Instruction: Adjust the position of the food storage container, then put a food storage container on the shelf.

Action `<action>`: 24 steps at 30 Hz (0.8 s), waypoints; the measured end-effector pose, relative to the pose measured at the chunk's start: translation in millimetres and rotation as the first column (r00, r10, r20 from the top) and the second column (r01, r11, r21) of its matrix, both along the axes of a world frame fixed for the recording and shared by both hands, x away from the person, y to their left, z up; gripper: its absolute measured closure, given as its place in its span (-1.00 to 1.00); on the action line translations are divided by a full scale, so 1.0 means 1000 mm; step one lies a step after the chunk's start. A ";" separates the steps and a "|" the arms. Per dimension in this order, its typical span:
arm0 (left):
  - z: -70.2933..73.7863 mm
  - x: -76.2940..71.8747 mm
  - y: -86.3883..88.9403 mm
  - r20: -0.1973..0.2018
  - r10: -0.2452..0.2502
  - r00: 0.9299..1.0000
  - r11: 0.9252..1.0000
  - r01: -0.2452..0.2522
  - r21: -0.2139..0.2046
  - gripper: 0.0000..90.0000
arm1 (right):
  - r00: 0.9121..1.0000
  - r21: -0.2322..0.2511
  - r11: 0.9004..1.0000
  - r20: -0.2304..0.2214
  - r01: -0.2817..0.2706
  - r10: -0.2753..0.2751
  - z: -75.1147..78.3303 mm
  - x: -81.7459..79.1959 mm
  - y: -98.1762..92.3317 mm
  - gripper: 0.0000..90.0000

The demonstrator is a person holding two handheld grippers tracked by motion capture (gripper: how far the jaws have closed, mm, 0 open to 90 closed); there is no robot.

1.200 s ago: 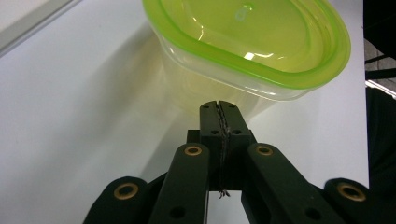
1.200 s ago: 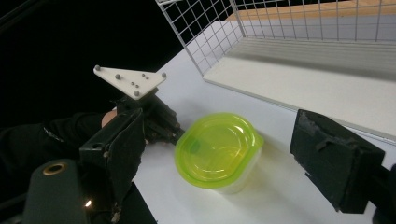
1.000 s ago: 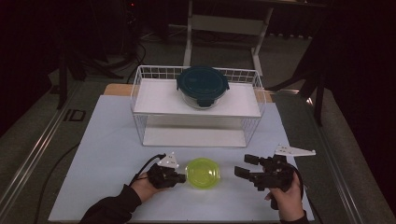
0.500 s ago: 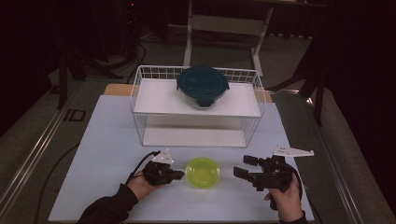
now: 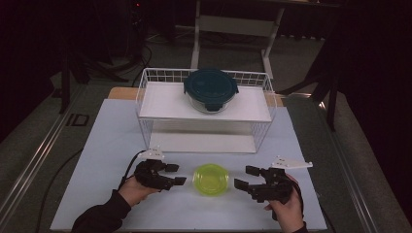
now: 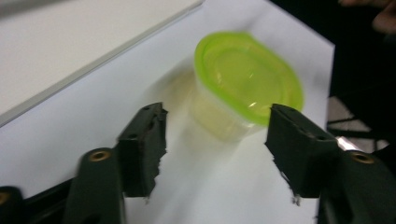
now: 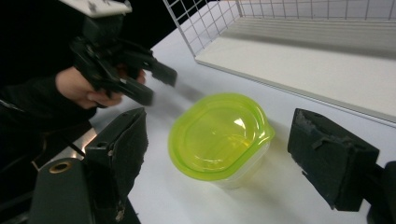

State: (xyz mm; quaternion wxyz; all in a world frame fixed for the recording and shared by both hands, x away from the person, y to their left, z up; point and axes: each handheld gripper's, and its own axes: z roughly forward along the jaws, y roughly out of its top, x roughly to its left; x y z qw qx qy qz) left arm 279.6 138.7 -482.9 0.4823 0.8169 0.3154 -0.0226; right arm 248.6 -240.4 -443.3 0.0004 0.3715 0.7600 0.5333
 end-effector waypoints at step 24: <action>0.001 0.020 -0.030 -0.290 0.086 0.953 0.992 -0.109 -0.066 -0.68 | 0.971 -0.058 0.993 -0.210 0.106 -0.115 -0.019 0.024 0.017 -0.66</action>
